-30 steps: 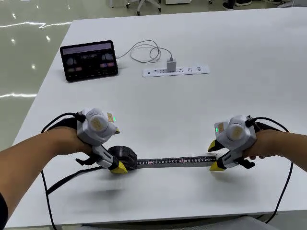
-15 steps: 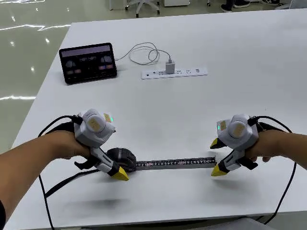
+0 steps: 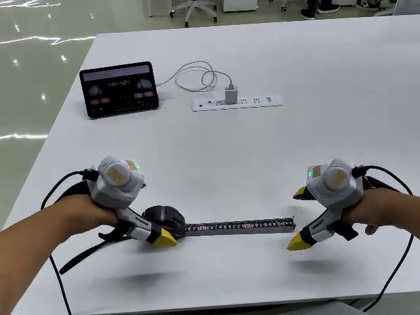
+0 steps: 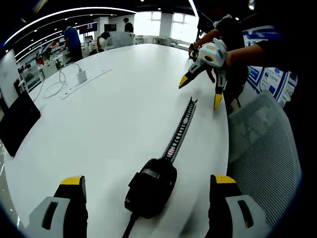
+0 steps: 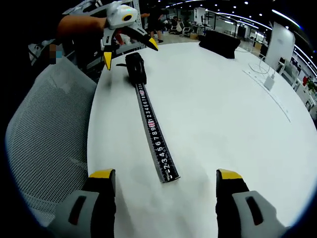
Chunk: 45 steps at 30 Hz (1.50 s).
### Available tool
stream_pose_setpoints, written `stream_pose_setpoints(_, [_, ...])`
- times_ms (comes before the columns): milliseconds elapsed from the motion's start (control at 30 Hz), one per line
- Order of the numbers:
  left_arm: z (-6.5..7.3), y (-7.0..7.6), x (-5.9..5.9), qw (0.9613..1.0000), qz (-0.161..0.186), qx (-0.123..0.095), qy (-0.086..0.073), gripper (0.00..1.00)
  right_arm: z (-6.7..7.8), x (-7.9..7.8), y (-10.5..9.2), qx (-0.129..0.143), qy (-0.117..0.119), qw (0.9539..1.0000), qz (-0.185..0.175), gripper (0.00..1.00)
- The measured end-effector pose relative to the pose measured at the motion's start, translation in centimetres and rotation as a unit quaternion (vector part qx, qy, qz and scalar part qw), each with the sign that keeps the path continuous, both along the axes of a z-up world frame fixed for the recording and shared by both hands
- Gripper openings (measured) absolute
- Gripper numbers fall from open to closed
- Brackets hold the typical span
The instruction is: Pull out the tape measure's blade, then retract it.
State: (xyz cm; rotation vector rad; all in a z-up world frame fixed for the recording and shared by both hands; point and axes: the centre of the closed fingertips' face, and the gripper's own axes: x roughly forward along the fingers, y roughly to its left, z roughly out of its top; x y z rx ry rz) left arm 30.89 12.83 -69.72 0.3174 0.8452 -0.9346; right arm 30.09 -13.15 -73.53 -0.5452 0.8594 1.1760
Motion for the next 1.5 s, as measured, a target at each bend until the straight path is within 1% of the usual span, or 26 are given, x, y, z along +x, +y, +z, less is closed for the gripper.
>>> stream_pose_setpoints(33, [0.0, 0.2, -0.1, 1.0, 0.003, -0.002, -0.002, 1.0, 0.1, -0.1, -0.1, 0.003, 0.0, 1.0, -0.003, 0.85])
stream_pose_setpoints(100, [-0.2, 1.0, 0.2, 0.9996, 0.012, 0.004, -0.023, 1.0, 0.3, 0.1, -0.2, 0.016, -0.005, 0.9997, -0.02, 0.89])
stream_pose_setpoints(133, [0.0, 1.3, 0.3, 0.9992, 0.024, -0.001, -0.034, 1.0, 0.5, 0.2, -0.3, 0.021, -0.007, 0.9994, -0.028, 0.91])
stream_pose_setpoints(167, [0.2, 1.3, 0.5, 0.9986, 0.036, -0.013, -0.037, 1.0, 0.5, 0.2, -0.5, 0.02, -0.008, 0.9993, -0.03, 0.94])
stream_pose_setpoints(200, [0.5, 1.3, 0.4, 0.9979, 0.047, -0.028, -0.036, 1.0, 0.6, 0.1, -0.5, 0.022, -0.011, 0.999, -0.036, 0.95])
stream_pose_setpoints(233, [0.8, 1.4, 0.3, 0.9967, 0.059, -0.041, -0.037, 1.0, 0.9, 0.0, -0.5, 0.031, -0.015, 0.9986, -0.04, 0.96])
stream_pose_setpoints(300, [0.9, 2.0, 0.1, 0.9957, 0.069, -0.043, -0.045, 1.0, 1.0, -0.1, -0.7, 0.041, -0.017, 0.9976, -0.052, 0.97])
stream_pose_setpoints(367, [0.8, 2.6, -0.1, 0.9944, 0.083, -0.043, -0.049, 1.0, 1.3, -0.1, -0.9, 0.051, -0.033, 0.9963, -0.062, 0.96])
stream_pose_setpoints(433, [0.9, 2.7, -0.4, 0.9927, 0.095, -0.055, -0.05, 1.0, 1.5, -0.6, -1.0, 0.064, -0.032, 0.9944, -0.078, 0.97])
stream_pose_setpoints(533, [1.1, 3.1, -0.8, 0.9911, 0.104, -0.058, -0.061, 1.0, 1.6, -1.5, -1.3, 0.073, -0.037, 0.9929, -0.087, 0.96])
stream_pose_setpoints(600, [1.2, 3.4, -1.1, 0.9894, 0.114, -0.066, -0.06, 1.0, 1.5, -2.1, -1.6, 0.076, -0.035, 0.9922, -0.092, 0.96])
stream_pose_setpoints(667, [0.8, 3.9, -1.4, 0.9884, 0.13, -0.058, -0.052, 1.0, 1.3, -2.4, -2.0, 0.078, -0.039, 0.9913, -0.099, 0.95])
stream_pose_setpoints(700, [0.7, 4.1, -1.5, 0.9881, 0.132, -0.058, -0.055, 1.0, 1.3, -2.6, -2.1, 0.083, -0.035, 0.9902, -0.106, 0.95])
stream_pose_setpoints(733, [0.8, 4.1, -1.6, 0.9871, 0.132, -0.063, -0.063, 1.0, 1.5, -2.9, -2.3, 0.091, -0.034, 0.9882, -0.118, 0.95])
stream_pose_setpoints(833, [0.7, 4.3, -1.9, 0.9861, 0.135, -0.064, -0.073, 1.0, 1.4, -3.9, -2.7, 0.093, -0.038, 0.9871, -0.124, 0.96])
stream_pose_setpoints(900, [0.4, 4.6, -2.2, 0.9852, 0.143, -0.062, -0.072, 1.0, 1.4, -4.4, -3.1, 0.099, -0.037, 0.9846, -0.139, 0.98])
stream_pose_setpoints(1000, [0.2, 4.7, -2.9, 0.9837, 0.153, -0.067, -0.068, 1.0, 1.7, -5.0, -3.6, 0.11, -0.045, 0.9805, -0.157, 0.98])
stream_pose_setpoints(1067, [0.5, 4.8, -3.3, 0.9817, 0.16, -0.074, -0.072, 1.0, 1.9, -5.3, -4.1, 0.108, -0.06, 0.9794, -0.16, 0.97])
stream_pose_setpoints(1100, [0.6, 4.9, -3.4, 0.9808, 0.164, -0.076, -0.075, 1.0, 1.9, -5.4, -4.3, 0.108, -0.061, 0.9788, -0.163, 0.97])
stream_pose_setpoints(1167, [0.9, 5.3, -3.5, 0.9782, 0.173, -0.078, -0.085, 1.0, 2.3, -5.5, -4.7, 0.117, -0.065, 0.9746, -0.179, 0.97])
stream_pose_setpoints(1200, [1.0, 5.4, -3.7, 0.9781, 0.174, -0.077, -0.083, 1.0, 2.3, -5.7, -4.9, 0.116, -0.065, 0.9745, -0.181, 0.98])
stream_pose_setpoints(1233, [1.1, 5.5, -4.0, 0.9767, 0.18, -0.084, -0.081, 1.0, 2.5, -6.0, -4.9, 0.119, -0.067, 0.9735, -0.184, 0.99])
stream_pose_setpoints(1267, [1.2, 5.4, -4.0, 0.9753, 0.181, -0.092, -0.086, 1.0, 2.6, -6.2, -4.9, 0.123, -0.065, 0.9723, -0.188, 1.0])
stream_pose_setpoints(1300, [1.1, 5.6, -4.2, 0.9745, 0.183, -0.093, -0.089, 1.0, 2.6, -6.4, -5.1, 0.123, -0.064, 0.9715, -0.192, 1.0])
stream_pose_setpoints(1400, [0.6, 6.1, -4.6, 0.9744, 0.19, -0.088, -0.083, 1.0, 2.5, -6.6, -5.8, 0.119, -0.064, 0.9705, -0.199, 1.0])
stream_pose_setpoints(1500, [0.8, 6.5, -4.6, 0.9732, 0.193, -0.087, -0.09, 1.0, 2.6, -6.8, -6.1, 0.119, -0.066, 0.9697, -0.203, 1.0])
